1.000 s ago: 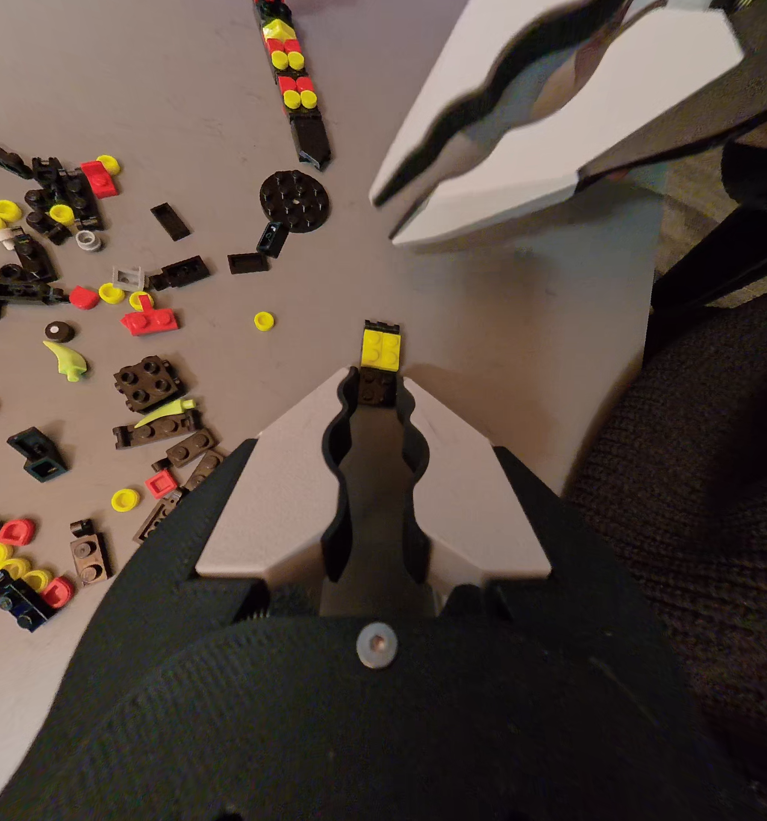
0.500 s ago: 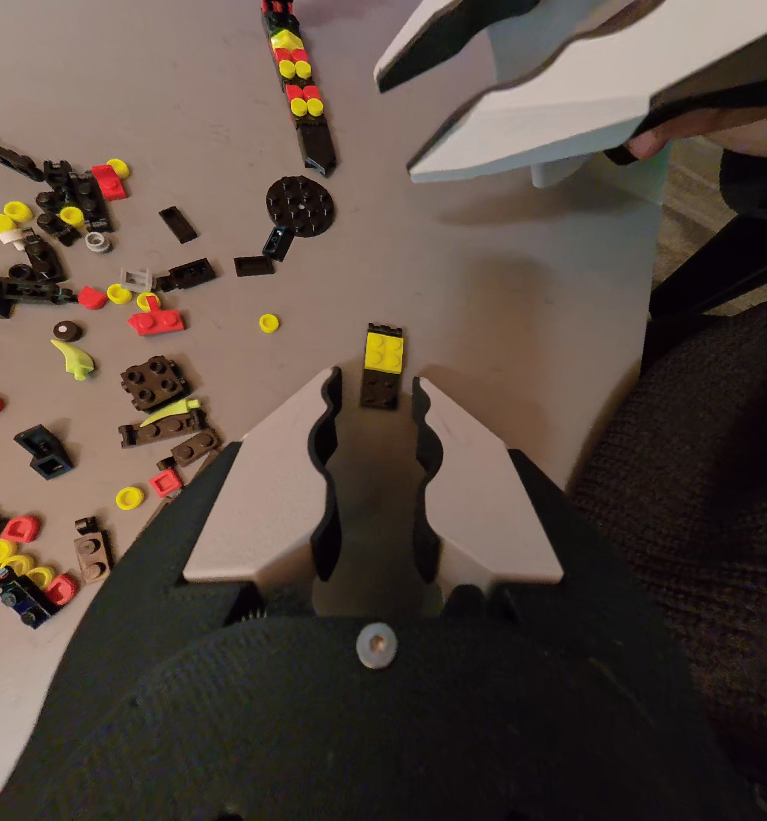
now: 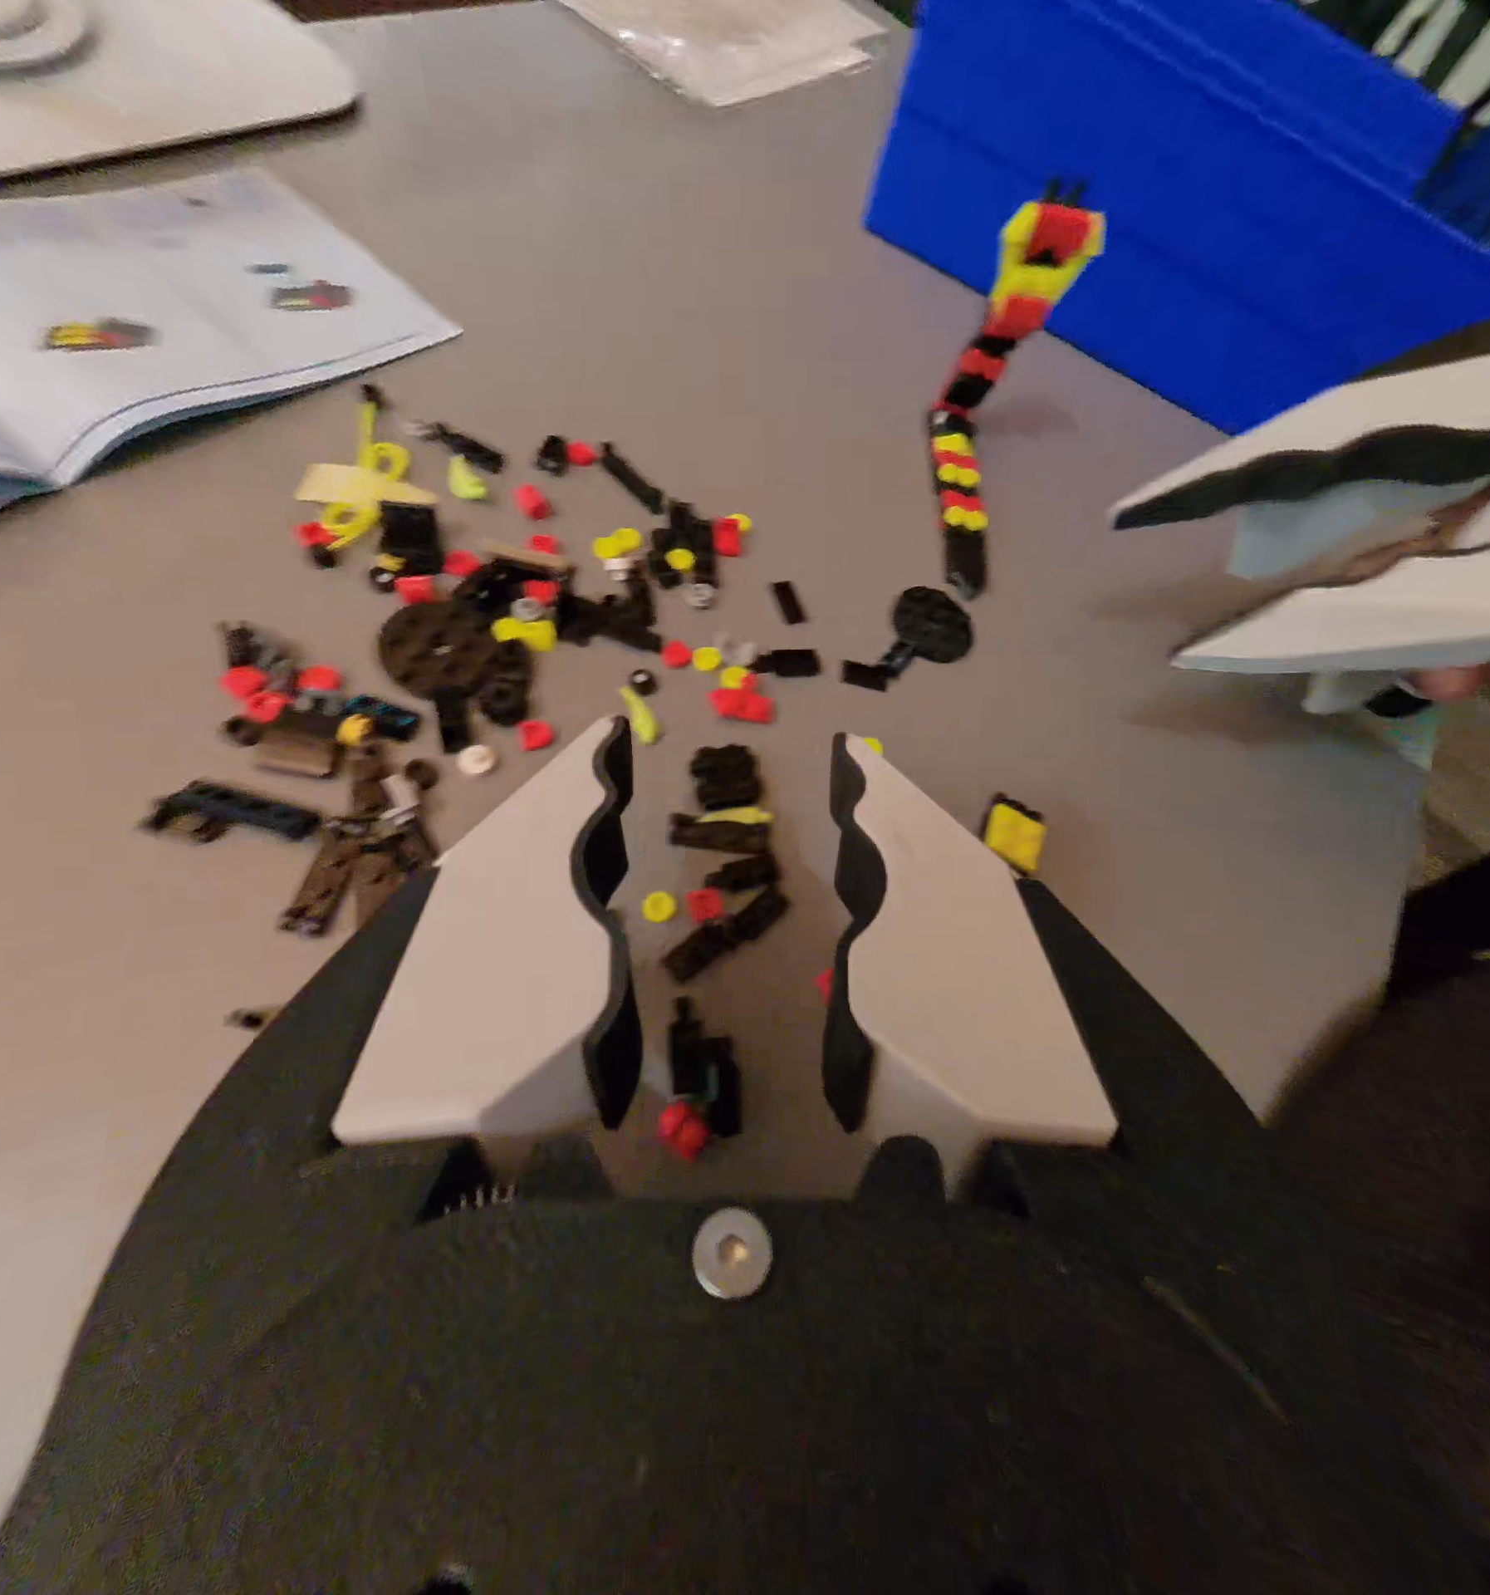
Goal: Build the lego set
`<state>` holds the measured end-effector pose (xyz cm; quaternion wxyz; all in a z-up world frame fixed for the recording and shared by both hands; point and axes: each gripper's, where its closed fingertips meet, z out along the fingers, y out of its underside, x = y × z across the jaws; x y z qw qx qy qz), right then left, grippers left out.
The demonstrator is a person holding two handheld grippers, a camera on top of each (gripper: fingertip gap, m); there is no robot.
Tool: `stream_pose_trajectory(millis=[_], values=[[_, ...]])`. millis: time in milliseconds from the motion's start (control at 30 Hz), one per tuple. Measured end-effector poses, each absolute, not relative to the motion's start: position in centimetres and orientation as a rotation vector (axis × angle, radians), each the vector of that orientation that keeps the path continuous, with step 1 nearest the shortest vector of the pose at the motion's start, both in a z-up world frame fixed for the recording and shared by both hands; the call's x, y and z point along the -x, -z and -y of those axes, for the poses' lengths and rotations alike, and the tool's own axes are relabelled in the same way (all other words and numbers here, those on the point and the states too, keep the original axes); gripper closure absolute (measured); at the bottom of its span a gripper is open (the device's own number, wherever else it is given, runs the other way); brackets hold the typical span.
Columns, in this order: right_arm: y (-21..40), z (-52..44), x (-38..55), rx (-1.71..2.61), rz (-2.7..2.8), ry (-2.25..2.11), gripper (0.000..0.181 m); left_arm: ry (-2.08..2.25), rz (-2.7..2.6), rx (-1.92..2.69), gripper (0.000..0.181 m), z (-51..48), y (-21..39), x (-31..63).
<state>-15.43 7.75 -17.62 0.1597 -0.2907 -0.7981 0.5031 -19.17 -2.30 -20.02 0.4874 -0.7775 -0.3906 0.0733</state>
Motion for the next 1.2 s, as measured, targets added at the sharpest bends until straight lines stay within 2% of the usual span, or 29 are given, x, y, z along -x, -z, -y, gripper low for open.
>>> stream_pose_trajectory(millis=[233, 333, 433, 500, 533, 633, 733, 833, 967, 1033, 1100, 1200], values=[[18.4, -7.6, 15.2, 0.821, 2.326, -1.397, 0.141, -0.298, 0.965, 1.967, 0.154, 3.5, 21.1, 20.0], [18.3, -7.7, 15.2, 0.834, 2.326, -1.411, 0.141, -0.451, 1.030, 1.913, 0.181, 5.5, 20.2, 21.8], [16.7, -7.5, 15.3, 0.857, 2.261, -1.535, 0.139, -0.450, 1.081, 1.783, 0.180, 7.2, 18.7, 23.0], [15.2, -7.7, 15.2, 0.891, 2.206, -1.660, 0.142, -0.389, 1.118, 1.672, 0.165, 8.1, 17.7, 23.5], [15.0, -7.8, 15.0, 0.906, 2.207, -1.694, 0.142, -0.394, 1.167, 1.626, 0.150, 8.9, 17.5, 24.0], [16.0, -7.9, 14.9, 0.938, 2.275, -1.644, 0.136, -0.500, 1.272, 1.578, 0.141, 11.5, 17.7, 25.3], [14.6, -7.3, 14.5, 0.958, 2.231, -1.795, 0.131, -0.446, 1.255, 1.450, 0.118, 11.6, 16.1, 25.4], [12.5, -8.0, 14.7, 1.068, 2.118, -2.063, 0.134, -0.260, 1.183, 1.233, 0.125, 11.6, 13.3, 24.8], [12.1, -8.8, 15.1, 1.174, 2.069, -2.172, 0.132, -0.326, 1.221, 1.276, 0.129, 12.7, 14.2, 25.4], [12.4, -8.3, 14.7, 1.141, 2.117, -2.136, 0.132, -0.358, 1.227, 1.346, 0.146, 12.2, 14.8, 25.3], [13.3, -7.7, 14.3, 1.088, 2.198, -2.039, 0.135, -0.421, 1.171, 1.438, 0.178, 11.3, 15.1, 24.9], [15.5, -7.2, 13.7, 0.990, 2.343, -1.789, 0.152, -0.535, 1.083, 1.531, 0.181, 10.2, 14.9, 24.5]])
